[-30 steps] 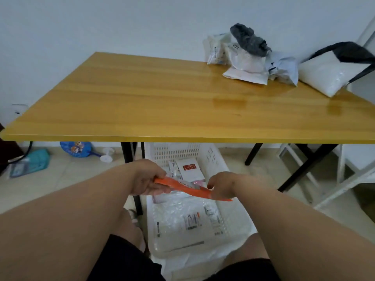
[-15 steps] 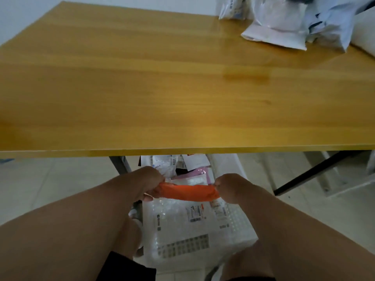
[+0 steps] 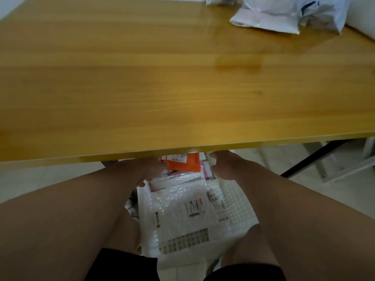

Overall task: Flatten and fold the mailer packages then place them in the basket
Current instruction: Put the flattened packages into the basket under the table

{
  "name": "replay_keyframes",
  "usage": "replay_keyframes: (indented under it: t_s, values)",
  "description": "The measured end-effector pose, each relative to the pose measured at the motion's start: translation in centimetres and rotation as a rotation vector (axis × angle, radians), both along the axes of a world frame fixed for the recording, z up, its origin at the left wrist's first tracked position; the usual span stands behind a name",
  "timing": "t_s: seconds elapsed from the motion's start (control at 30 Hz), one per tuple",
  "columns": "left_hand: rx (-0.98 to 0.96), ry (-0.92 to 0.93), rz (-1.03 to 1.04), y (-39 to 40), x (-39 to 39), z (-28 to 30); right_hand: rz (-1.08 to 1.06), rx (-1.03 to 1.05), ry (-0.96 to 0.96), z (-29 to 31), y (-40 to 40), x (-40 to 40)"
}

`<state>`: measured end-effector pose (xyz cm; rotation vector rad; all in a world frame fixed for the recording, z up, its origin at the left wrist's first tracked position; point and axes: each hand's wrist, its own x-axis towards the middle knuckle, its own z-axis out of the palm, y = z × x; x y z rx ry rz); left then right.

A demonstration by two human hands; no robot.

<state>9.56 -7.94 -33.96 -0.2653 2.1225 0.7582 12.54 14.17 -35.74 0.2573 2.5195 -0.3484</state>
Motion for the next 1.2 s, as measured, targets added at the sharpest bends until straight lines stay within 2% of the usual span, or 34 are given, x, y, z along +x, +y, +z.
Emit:
replay_keyframes:
  t_s: [0.17, 0.47, 0.6, 0.7, 0.87, 0.97, 1.13, 1.2]
  values:
    - [-0.158, 0.192, -0.382, 0.7, 1.5, 1.7, 0.097, 0.040, -0.097, 2.0, -0.9, 1.8]
    - [-0.263, 0.181, -0.747, 0.5, 5.9, 7.0, 0.195, 0.107, -0.150, 7.6, -3.2, 5.1]
    - [-0.266, 0.179, -0.788, 0.8, 7.5, 10.6, 0.230, 0.164, -0.129, 10.4, -4.0, 6.1]
    - [-0.214, 0.193, -0.713, 1.6, 8.5, 14.6, 0.216, 0.165, -0.067, 14.5, -4.4, 7.2]
    - [-0.106, 0.083, -0.627, 2.7, 9.2, 20.5, -0.012, -0.120, -0.167, 20.7, -4.4, 8.0]
    - [-0.105, 0.244, -0.597, 2.9, 8.4, 23.3, -0.046, -0.141, -0.080, 23.0, -3.9, 7.6]
    - [-0.176, 0.806, -0.514, 3.2, 5.6, 25.5, -0.013, -0.095, 0.246, 25.2, -3.1, 5.9]
    - [-0.156, 0.886, -0.441, 3.4, 4.2, 25.3, 0.002, -0.076, 0.359, 25.6, -2.6, 4.9]
